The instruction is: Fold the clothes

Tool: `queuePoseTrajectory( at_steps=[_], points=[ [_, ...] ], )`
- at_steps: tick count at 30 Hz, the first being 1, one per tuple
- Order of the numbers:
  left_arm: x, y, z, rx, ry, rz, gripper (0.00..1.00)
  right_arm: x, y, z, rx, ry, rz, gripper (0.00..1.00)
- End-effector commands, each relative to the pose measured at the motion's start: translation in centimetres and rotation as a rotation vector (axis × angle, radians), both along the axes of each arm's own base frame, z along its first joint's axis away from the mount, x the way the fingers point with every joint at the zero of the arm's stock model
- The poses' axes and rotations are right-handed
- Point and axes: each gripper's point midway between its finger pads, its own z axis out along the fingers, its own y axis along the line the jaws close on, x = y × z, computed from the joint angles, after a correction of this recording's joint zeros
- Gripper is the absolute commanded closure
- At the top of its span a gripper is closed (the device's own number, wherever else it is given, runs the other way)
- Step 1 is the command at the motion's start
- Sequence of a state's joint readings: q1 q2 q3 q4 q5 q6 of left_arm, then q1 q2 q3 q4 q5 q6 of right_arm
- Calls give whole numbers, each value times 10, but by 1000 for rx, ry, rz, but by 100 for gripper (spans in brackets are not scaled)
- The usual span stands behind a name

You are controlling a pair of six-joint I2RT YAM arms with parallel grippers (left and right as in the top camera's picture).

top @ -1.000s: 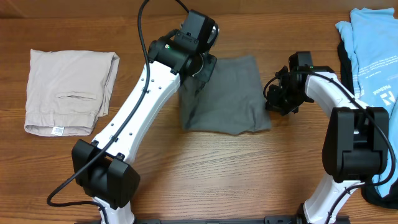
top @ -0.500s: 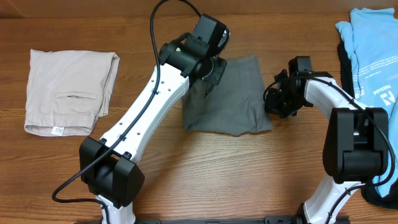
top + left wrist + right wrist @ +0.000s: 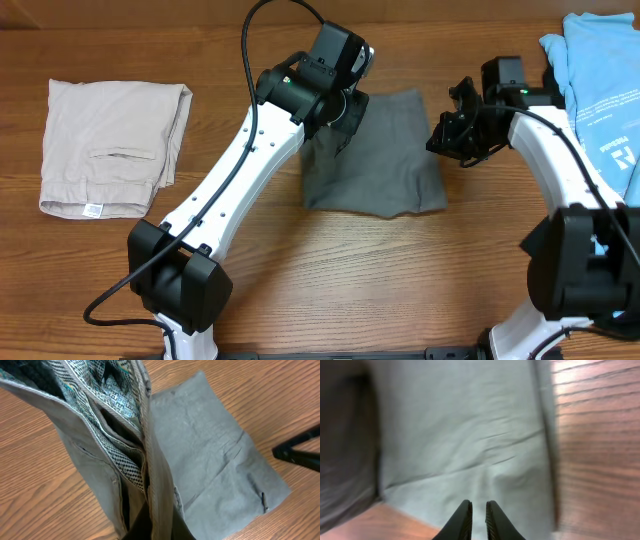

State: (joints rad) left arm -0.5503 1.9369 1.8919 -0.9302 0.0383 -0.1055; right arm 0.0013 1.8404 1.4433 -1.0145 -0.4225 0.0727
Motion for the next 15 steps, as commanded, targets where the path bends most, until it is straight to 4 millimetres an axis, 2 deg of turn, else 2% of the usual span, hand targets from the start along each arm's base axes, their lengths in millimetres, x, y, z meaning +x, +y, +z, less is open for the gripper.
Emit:
queuePoseTrajectory(
  at_steps=[1, 2, 3, 5, 9, 15],
  points=[
    [1, -13, 13, -61, -10, -12, 96, -9, 4, 1, 9, 23, 19, 87],
    [1, -13, 13, -61, -11, -12, 96, -12, -1, -2, -19, 38, 8, 88],
    [1, -13, 13, -61, -10, -12, 96, -15, -17, -14, -108, 71, -49, 88],
    [1, -13, 13, -60, -10, -12, 96, -20, -16, -19, -107, 88, -47, 89],
    [1, -13, 13, -60, -9, -12, 96, -33, 6, -29, -6, 119, -13, 96],
    [1, -12, 13, -58, -8, -11, 96, -46, 43, -49, 146, 140, -5, 96]
  ],
)
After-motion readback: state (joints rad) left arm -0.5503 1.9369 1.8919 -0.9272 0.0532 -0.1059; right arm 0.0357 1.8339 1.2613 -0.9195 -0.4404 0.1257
